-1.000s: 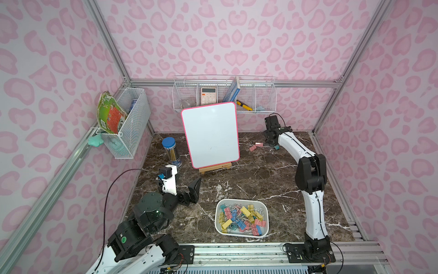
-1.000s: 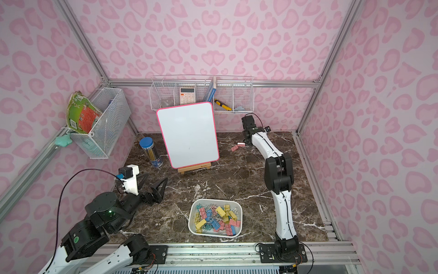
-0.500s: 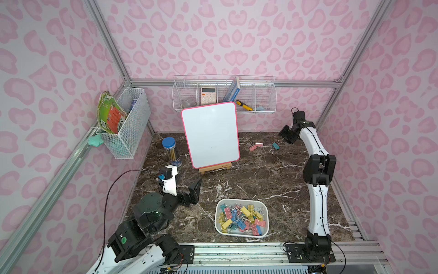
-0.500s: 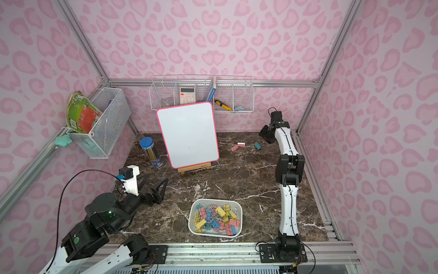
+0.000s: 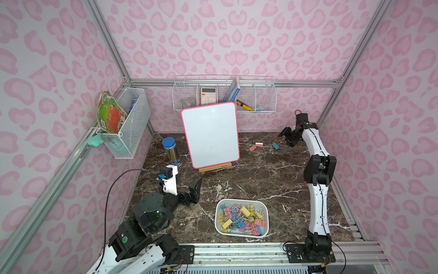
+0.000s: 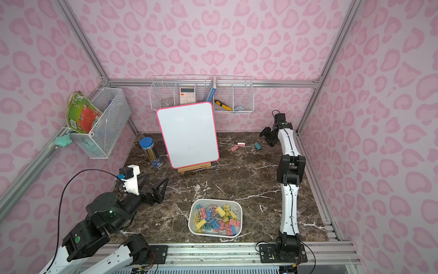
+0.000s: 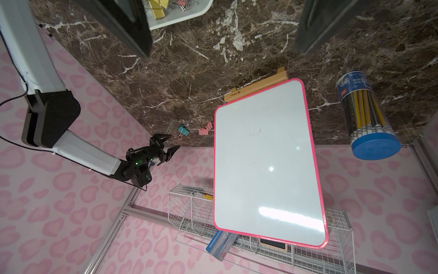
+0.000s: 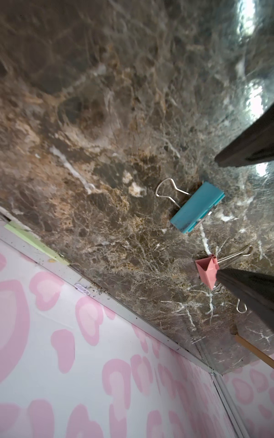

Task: Put the binder clips in the storage box
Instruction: Pick up the binder clip at the center of the board.

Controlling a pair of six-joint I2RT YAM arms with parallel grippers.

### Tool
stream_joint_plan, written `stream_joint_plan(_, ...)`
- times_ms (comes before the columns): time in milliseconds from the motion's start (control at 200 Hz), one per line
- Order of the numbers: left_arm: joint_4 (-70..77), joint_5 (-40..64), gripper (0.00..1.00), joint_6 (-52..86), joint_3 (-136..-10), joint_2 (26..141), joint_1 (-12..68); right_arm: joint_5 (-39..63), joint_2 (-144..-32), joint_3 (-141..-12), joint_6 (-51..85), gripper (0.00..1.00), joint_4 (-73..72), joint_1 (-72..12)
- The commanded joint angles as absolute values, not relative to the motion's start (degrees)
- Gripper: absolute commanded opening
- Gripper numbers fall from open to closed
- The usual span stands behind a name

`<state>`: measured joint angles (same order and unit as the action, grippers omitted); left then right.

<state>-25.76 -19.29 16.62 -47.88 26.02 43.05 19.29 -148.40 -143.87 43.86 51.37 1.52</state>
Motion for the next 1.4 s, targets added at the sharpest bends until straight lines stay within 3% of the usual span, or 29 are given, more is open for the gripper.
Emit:
stream_joint_plan(0, -23.8, -18.8, 0.99, 17.1, -47.8, 26.3, 43.0, 20.5, -147.3, -142.0, 47.0, 0.68, 49.2, 0.8)
stream_joint_plan(270, -18.1, -13.6, 0.99, 17.1, -45.7, 29.2, 43.0, 22.7, -144.7, -136.3, 46.6, 0.67, 43.7, 0.8)
stream_joint_plan(415, -19.8, -10.4, 0.99, 17.3, -49.7, 35.4, 43.0, 18.0, -139.0, -130.1, 45.1, 0.66, 40.4, -1.5)
stream_joint_plan(500, -20.1, -11.6, 0.99, 17.3, -50.8, 36.4, 43.0, 14.1, -132.1, -120.8, 47.2, 0.66, 34.5, -4.0)
stream_joint_plan(665, -19.0, -12.9, 0.99, 17.1, -49.6, 35.0, 43.0, 11.5, -118.9, -94.7, 59.9, 0.68, 9.1, -8.4)
stream_joint_plan(880, -22.5, -14.3, 0.99, 17.4, -50.0, 32.7, 43.0, 5.4, -123.0, -98.3, 64.1, 0.68, 13.1, -6.6)
stream_joint_plan(1055, -22.2, -14.7, 0.99, 17.8, -48.9, 29.6, 43.0, 2.0, -126.3, -104.1, 60.0, 0.76, 16.8, -5.4)
stream_joint_plan(1395, -24.0, -15.0, 0.99, 17.7, -49.1, 29.0, 43.0, 4.6, -130.9, -106.6, 57.8, 0.79, 15.4, -3.3)
